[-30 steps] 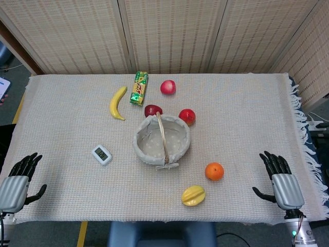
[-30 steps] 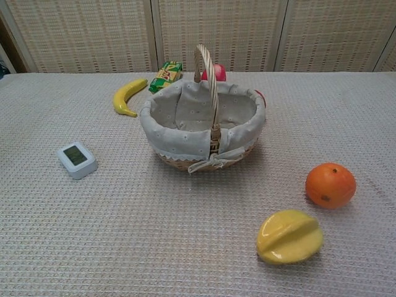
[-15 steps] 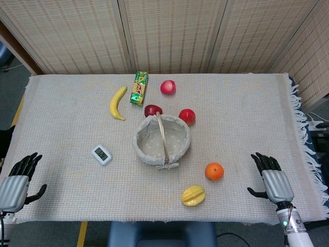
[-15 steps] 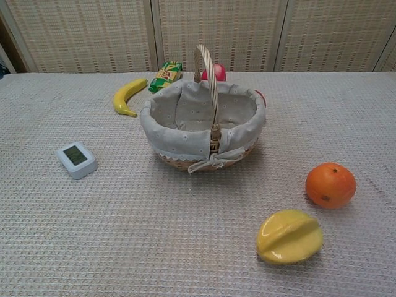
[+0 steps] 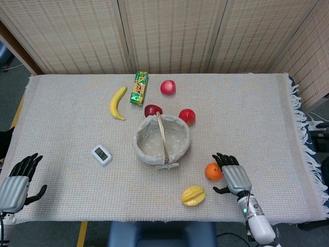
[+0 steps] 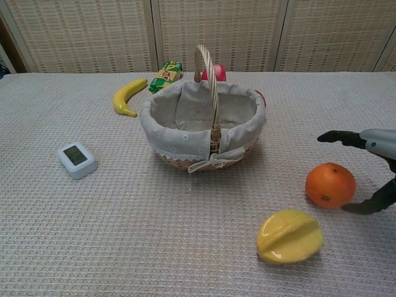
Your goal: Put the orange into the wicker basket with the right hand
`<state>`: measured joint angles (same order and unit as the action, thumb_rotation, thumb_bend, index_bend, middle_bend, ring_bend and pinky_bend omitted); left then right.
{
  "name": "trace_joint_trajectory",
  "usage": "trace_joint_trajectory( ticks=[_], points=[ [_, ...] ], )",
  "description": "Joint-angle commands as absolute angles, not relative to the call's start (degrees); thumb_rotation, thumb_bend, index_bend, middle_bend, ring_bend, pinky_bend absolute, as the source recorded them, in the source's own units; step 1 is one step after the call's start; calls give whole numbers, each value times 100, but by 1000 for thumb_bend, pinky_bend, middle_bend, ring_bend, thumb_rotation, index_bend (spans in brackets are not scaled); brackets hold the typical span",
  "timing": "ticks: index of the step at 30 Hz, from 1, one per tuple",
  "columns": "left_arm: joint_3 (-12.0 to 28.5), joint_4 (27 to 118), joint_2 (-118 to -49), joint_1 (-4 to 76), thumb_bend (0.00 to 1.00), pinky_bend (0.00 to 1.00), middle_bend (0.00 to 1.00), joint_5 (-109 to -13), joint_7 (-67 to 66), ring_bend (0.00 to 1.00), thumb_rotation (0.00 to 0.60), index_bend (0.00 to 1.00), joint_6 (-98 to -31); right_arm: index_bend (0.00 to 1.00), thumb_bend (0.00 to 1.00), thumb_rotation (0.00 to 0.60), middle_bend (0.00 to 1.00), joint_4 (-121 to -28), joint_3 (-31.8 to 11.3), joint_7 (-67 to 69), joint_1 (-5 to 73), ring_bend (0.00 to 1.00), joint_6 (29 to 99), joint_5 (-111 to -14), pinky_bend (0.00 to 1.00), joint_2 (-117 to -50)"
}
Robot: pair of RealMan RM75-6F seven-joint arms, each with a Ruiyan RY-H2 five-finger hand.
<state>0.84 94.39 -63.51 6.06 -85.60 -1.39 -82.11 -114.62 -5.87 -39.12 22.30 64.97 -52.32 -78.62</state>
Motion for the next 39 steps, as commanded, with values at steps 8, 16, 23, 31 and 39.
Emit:
trace_joint_trajectory(
  ticks=[8, 16, 23, 31, 39],
  points=[
    [86, 9455, -6331, 609, 328, 104, 0, -8532, -98, 0, 600, 0, -8181, 0, 106, 537, 0, -11297, -458, -4426, 2557, 0, 6921, -4632, 12, -8330],
    [86, 9471, -6333, 620, 330, 103, 0, -8518, -114, 0, 600, 0, -8153, 0, 107, 534, 0, -11206, -378, -4196, 2560, 0, 6975, -4633, 15, -8146],
    [82, 9498, -6336, 622, 328, 103, 0, -8502, -140, 0, 600, 0, -8137, 0, 107, 531, 0, -10960, -369, -4199, 2677, 0, 6933, -4439, 27, -8329],
    [81, 9500, -6314, 631, 329, 103, 0, -8482, -108, 0, 600, 0, -8104, 44, 163, 539, 0, -10511, -488, -4282, 2867, 0, 7024, -4199, 113, -8848],
    [85, 9502, -6305, 630, 330, 104, 0, -8464, -91, 0, 600, 0, -8098, 773, 287, 600, 511, -10225, -543, -4007, 2777, 557, 7575, -4811, 717, -9336]
  ],
)
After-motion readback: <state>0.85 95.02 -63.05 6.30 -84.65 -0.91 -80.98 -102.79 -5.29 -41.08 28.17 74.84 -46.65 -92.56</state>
